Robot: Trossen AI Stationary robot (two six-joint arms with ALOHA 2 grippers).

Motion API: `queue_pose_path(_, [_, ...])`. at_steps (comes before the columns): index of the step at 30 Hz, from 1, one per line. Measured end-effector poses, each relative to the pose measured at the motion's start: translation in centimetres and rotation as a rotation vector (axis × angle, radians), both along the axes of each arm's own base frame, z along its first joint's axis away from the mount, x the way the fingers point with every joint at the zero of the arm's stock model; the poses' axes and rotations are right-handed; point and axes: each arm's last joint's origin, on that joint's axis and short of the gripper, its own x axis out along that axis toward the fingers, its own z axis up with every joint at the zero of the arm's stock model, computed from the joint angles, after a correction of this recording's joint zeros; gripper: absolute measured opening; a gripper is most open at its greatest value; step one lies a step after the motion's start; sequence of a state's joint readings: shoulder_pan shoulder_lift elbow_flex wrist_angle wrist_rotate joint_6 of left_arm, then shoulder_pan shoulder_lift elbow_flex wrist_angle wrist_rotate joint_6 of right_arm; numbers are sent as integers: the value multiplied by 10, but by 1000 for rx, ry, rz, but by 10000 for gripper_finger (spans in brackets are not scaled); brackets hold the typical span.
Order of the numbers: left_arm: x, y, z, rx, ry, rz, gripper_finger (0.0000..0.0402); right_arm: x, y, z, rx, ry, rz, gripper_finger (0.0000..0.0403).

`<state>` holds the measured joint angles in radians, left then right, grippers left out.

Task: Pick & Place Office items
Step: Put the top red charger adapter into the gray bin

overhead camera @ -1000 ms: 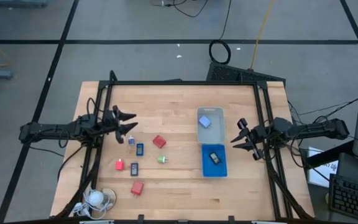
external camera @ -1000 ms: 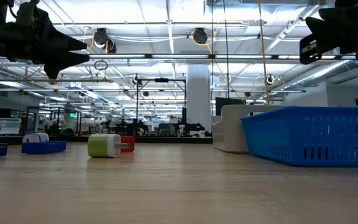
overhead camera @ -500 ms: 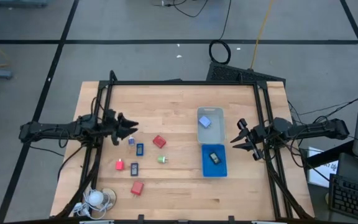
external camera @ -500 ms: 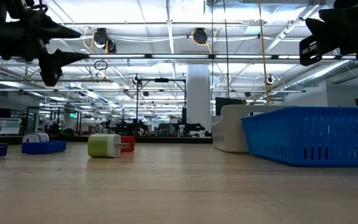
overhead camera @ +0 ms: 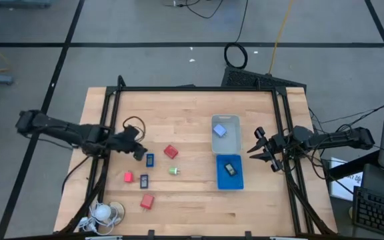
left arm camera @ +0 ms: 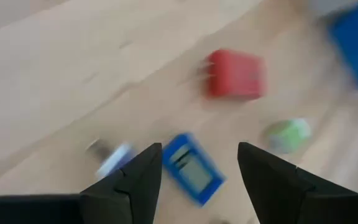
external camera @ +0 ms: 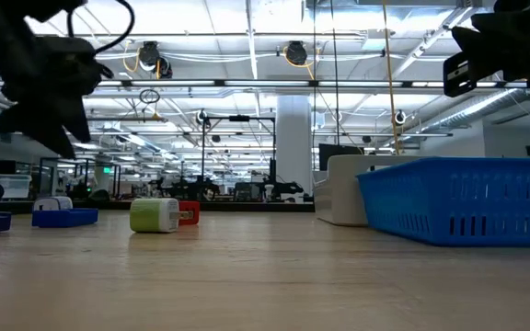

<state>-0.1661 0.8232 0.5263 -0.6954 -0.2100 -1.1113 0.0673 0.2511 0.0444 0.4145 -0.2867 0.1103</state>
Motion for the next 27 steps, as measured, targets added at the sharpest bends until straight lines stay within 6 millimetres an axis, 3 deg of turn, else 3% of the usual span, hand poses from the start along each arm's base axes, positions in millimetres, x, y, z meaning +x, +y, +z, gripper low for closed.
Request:
queue_pose_path(6, [26, -4, 14, -10, 115, 88, 214, 0, 0, 0, 11, 5, 2, 86])
queue_pose_path(13, [45, -5, 0, 33, 224, 52, 214, 0, 0, 0, 20, 8, 6, 86])
queue_pose_path(20, [66, -6, -3, 130, 134, -131, 214, 0, 0, 0, 5, 3, 3, 86])
queue_pose_path(27, [76, -7, 1, 179, 36, -205, 214, 0, 0, -1, 7, 9, 4, 86])
